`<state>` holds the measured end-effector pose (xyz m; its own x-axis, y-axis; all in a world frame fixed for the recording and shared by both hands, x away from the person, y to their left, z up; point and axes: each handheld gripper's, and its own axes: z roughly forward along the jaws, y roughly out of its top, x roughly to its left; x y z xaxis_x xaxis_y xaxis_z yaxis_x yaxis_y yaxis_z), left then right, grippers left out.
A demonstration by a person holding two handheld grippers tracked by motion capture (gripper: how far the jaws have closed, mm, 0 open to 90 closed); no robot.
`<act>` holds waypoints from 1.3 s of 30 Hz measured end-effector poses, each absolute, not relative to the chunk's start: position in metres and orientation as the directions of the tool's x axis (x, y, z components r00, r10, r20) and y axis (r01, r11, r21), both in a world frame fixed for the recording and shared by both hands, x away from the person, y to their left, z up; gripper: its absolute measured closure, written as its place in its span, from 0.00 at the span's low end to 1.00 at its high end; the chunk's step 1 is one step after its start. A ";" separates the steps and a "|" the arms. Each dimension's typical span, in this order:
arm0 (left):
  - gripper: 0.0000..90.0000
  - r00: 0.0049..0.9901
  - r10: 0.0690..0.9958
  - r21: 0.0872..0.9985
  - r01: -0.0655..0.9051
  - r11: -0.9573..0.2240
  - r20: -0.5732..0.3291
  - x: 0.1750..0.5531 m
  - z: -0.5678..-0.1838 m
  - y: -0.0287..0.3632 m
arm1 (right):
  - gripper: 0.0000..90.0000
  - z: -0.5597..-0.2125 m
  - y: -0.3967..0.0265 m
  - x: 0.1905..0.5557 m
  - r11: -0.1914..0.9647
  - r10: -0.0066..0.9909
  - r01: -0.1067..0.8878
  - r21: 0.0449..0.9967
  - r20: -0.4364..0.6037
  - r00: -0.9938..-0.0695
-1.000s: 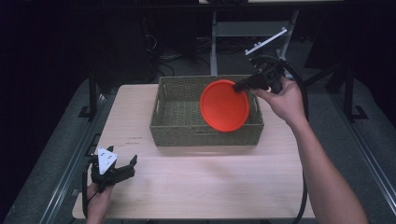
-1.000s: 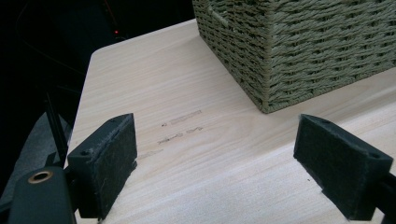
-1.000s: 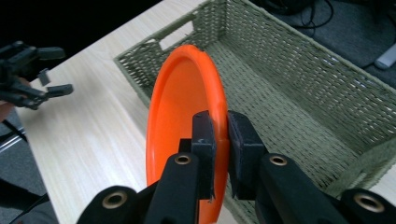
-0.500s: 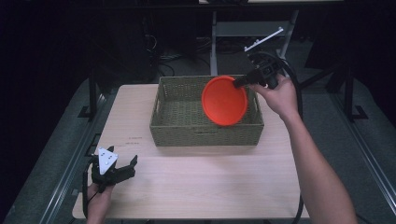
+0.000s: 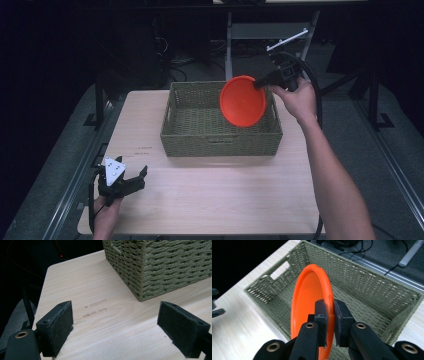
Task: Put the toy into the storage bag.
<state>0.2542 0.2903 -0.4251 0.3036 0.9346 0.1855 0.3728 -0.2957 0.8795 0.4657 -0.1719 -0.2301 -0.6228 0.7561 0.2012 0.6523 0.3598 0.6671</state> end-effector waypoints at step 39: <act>0.14 0.312 0.930 0.873 0.377 -0.310 0.196 0.253 -0.426 0.290 | 0.91 -0.283 -0.162 0.504 0.316 0.811 0.722 0.615 0.220 -0.542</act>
<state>0.2534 0.2900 -0.4256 0.3118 0.9298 0.1957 0.3771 -0.3102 0.8727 0.5039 -0.1618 -0.2831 -0.5420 0.8111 0.2199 0.7223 0.3159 0.6153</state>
